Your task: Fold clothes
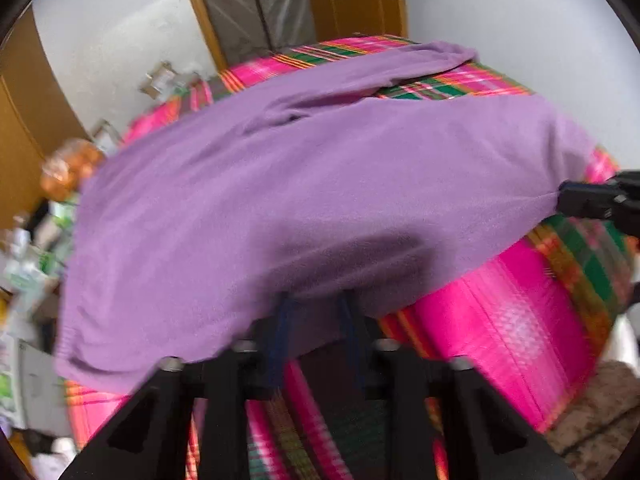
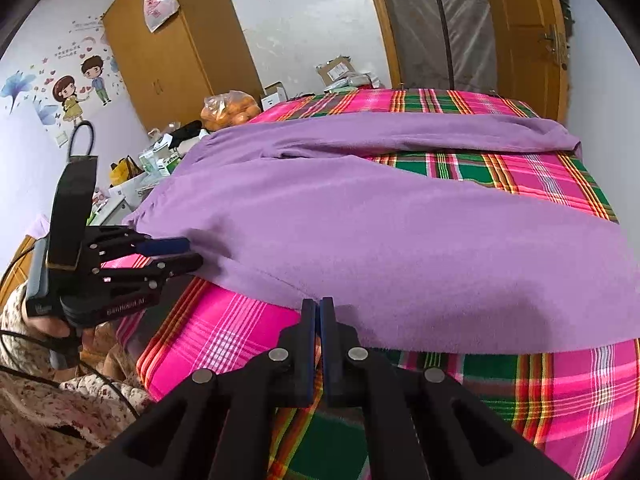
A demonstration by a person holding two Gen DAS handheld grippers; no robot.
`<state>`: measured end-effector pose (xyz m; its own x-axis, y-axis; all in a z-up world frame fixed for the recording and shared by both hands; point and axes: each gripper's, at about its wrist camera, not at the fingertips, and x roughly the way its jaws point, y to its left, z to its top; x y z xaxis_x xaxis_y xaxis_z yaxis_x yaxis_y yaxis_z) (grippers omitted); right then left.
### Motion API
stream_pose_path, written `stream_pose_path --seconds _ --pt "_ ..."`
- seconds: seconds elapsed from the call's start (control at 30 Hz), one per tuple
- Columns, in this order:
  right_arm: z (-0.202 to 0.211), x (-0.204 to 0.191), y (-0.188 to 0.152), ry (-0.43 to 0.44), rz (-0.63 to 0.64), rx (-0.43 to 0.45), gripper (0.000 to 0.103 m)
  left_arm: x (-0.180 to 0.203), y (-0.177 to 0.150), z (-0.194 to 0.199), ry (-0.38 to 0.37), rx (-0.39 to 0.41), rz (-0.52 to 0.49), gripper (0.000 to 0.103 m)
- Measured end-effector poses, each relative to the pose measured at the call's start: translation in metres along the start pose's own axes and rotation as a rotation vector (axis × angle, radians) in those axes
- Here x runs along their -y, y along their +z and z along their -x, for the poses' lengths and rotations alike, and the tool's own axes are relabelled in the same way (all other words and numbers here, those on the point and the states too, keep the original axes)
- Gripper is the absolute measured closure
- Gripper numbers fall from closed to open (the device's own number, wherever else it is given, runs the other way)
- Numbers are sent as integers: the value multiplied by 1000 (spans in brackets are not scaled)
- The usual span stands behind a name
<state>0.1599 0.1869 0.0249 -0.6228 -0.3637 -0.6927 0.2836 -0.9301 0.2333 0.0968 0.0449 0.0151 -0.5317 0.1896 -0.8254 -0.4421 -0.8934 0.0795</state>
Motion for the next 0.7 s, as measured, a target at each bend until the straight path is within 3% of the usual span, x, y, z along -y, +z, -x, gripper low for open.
stream_pose_path --seconds 0.1,0.23,0.37,0.7 --pt "2 0 -3 14 -12 -10 101 0 -6 3 1 -8 -11 103" --pt "4 0 -9 29 -40 -23 101 -1 -18 11 -86 -47 16 103" --pt "0 3 -17 33 -50 -61 101 -5 -21 14 -103 -54 31 103" --pt "-11 -4 -10 19 65 -192 101 -38 3 22 -178 -4 170 99"
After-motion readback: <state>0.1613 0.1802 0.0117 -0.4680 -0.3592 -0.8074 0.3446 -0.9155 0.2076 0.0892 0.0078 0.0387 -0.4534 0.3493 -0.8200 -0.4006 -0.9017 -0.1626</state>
